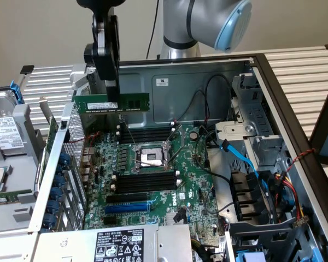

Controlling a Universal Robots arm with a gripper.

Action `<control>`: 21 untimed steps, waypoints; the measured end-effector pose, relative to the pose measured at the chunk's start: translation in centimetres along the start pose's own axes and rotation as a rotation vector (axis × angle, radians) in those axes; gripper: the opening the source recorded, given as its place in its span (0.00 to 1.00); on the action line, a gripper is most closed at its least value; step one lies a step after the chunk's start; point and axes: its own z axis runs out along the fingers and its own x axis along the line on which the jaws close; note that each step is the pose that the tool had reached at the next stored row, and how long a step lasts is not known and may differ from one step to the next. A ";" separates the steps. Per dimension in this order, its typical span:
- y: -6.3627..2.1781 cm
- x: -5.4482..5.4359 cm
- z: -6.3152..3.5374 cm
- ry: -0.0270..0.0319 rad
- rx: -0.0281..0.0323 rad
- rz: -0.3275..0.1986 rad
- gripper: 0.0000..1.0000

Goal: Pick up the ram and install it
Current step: 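Pick up the ram and move it above insertion slot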

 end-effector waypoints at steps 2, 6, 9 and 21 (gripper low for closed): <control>-0.37 -0.2 -0.02 -0.0027 -0.0006 0.000 0.12; -1.18 -0.7 -0.06 -0.0086 -0.0006 0.000 0.12; -1.79 -1.1 -0.09 -0.0120 -0.0003 0.000 0.12; -2.31 -1.4 -0.07 -0.0230 0.0130 -0.002 0.12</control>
